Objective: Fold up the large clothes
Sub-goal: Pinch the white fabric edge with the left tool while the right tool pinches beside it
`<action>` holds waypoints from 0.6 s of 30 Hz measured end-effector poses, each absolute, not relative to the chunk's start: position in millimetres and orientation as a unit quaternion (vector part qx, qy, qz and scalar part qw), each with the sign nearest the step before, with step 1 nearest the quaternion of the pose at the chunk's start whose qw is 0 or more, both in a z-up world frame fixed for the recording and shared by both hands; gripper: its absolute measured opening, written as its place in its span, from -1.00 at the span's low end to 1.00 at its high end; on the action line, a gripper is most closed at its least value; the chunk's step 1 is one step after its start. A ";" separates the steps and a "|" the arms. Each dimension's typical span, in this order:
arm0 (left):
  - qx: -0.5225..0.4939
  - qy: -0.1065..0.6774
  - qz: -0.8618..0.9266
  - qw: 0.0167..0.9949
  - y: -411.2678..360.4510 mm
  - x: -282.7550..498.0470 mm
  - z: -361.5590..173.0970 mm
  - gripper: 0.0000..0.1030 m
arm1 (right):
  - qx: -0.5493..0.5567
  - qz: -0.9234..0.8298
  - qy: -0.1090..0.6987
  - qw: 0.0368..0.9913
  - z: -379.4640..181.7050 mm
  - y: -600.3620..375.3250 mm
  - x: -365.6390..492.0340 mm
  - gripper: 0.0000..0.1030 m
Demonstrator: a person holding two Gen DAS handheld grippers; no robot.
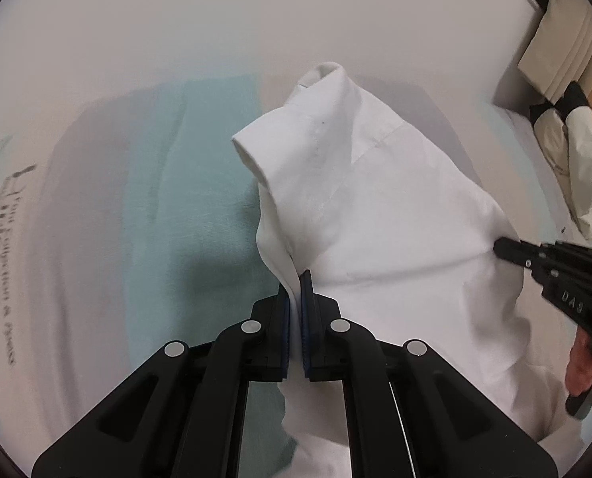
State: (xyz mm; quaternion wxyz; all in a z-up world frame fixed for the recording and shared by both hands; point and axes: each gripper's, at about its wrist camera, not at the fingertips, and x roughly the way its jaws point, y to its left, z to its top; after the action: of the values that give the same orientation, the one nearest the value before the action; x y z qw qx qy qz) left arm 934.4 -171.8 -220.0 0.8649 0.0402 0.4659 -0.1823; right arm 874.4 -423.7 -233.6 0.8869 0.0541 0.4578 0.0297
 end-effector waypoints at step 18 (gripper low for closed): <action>0.042 0.390 -0.147 0.908 -146.6 745.1 -148.0 -0.92 | 0.055 0.046 0.409 0.910 -154.3 -402.4 697.4 -0.98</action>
State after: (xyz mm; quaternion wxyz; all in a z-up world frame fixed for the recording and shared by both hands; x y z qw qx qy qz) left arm 745.1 -146.6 -148.0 0.9081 0.0424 0.3897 -0.1472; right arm 697.4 -402.4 -154.3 0.9095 0.0554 0.4094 0.0458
